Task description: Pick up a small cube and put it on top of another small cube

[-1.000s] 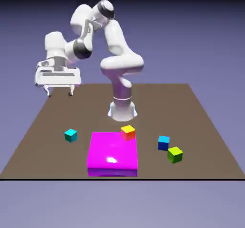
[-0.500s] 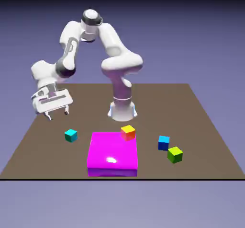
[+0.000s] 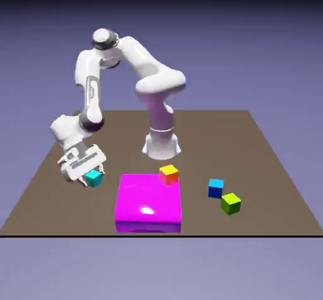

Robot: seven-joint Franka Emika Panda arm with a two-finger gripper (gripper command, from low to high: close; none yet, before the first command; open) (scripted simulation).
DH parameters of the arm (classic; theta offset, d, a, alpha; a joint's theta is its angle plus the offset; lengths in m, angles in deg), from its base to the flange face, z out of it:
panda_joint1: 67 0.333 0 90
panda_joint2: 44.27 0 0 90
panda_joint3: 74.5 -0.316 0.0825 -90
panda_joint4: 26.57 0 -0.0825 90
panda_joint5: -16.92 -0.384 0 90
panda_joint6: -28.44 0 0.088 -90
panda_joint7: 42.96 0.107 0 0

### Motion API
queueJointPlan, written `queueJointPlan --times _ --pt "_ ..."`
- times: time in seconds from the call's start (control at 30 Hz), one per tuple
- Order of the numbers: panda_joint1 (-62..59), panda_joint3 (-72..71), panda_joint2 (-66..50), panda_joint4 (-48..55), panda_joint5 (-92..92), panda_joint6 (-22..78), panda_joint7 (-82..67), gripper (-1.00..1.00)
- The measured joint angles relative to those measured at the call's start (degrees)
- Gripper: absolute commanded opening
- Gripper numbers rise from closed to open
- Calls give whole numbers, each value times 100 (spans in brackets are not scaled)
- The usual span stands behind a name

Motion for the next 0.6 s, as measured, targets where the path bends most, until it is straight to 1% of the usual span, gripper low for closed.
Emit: queueJointPlan --times 0.13,0.17,0.6 --pt "-713 -830 -261 -2 -486 705 -195 -100" --pt "-739 -924 -231 126 -550 777 -7 -100" --pt "1932 -1891 -1036 -398 -2600 -373 262 -100"
